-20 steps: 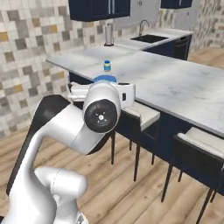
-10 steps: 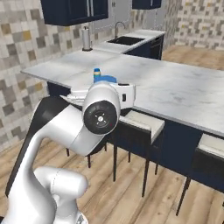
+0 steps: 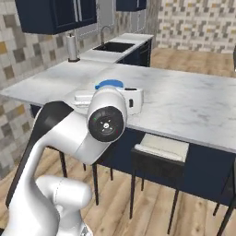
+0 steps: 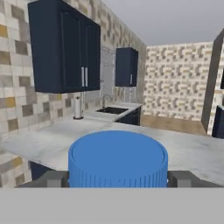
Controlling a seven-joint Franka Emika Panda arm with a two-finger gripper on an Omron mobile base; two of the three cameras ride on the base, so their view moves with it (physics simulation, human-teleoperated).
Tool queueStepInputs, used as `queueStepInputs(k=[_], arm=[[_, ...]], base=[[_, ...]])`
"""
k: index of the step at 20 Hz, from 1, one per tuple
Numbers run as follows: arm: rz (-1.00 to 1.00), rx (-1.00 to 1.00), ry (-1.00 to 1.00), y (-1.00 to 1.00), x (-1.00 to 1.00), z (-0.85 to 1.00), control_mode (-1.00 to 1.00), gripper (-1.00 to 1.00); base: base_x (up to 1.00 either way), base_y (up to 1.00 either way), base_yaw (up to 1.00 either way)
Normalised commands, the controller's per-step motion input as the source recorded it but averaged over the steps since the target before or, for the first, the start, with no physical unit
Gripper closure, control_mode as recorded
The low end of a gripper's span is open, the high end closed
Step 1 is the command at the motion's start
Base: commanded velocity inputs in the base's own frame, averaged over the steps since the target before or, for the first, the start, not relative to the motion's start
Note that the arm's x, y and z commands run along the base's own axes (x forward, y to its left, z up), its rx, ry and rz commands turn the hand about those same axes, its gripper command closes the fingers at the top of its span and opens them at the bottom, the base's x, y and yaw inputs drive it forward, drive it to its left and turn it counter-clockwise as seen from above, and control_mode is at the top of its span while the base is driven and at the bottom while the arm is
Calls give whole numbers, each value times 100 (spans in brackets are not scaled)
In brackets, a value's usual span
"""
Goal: The dining table condiment station is running low on mayonnaise. Refill the condiment station by opening the cabinet and taking the mayonnaise from the cabinet and placing it on the dining table.
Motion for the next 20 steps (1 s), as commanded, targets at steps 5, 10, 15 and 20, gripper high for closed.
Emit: queueStepInputs(k=[5, 10, 15, 20], arm=[[0, 0, 0, 0, 0, 0, 100, 100], [0, 0, 0, 0, 0, 0, 100, 100], [0, 0, 0, 0, 0, 0, 100, 100], [11, -1, 0, 1, 26, -54, -100, 100]], base=[[100, 50, -31], [88, -8, -11], [64, -27, 6], [19, -2, 4]])
